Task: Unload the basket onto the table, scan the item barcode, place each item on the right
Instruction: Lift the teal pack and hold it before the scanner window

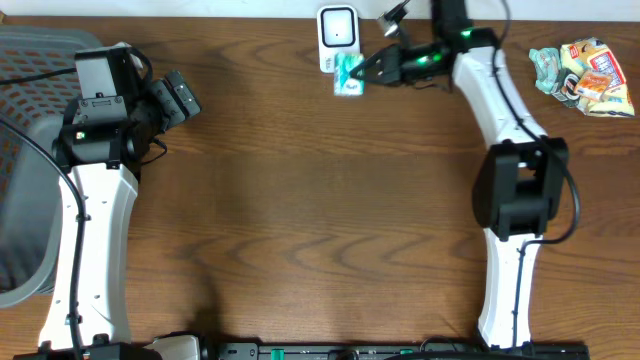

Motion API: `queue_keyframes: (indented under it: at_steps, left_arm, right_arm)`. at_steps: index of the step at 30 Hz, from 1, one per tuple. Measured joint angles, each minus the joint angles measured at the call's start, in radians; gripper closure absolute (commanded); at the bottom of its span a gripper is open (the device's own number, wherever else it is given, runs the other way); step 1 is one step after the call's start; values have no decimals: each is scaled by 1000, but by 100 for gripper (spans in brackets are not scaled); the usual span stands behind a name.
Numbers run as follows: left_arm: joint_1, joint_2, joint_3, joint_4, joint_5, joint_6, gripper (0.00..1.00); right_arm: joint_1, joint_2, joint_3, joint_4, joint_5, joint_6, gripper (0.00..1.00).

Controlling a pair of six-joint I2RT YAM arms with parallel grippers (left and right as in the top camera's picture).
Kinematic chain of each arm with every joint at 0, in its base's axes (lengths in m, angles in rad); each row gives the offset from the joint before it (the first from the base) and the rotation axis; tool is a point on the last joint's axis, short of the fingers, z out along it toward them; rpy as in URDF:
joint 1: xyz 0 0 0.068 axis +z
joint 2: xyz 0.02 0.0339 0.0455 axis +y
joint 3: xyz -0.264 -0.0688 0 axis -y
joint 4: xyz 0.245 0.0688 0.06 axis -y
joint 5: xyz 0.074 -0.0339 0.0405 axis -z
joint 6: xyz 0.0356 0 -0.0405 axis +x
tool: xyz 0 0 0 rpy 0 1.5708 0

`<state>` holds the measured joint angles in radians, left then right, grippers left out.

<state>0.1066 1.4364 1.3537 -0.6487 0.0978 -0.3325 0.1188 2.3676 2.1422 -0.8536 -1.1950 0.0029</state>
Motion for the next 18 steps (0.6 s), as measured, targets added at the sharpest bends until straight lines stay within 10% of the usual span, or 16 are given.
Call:
queue_keyframes:
  at_steps: [18]
  left_arm:
    - [0, 0, 0, 0, 0, 0, 2]
  right_arm:
    - [-37, -3, 0, 7, -325, -150, 99]
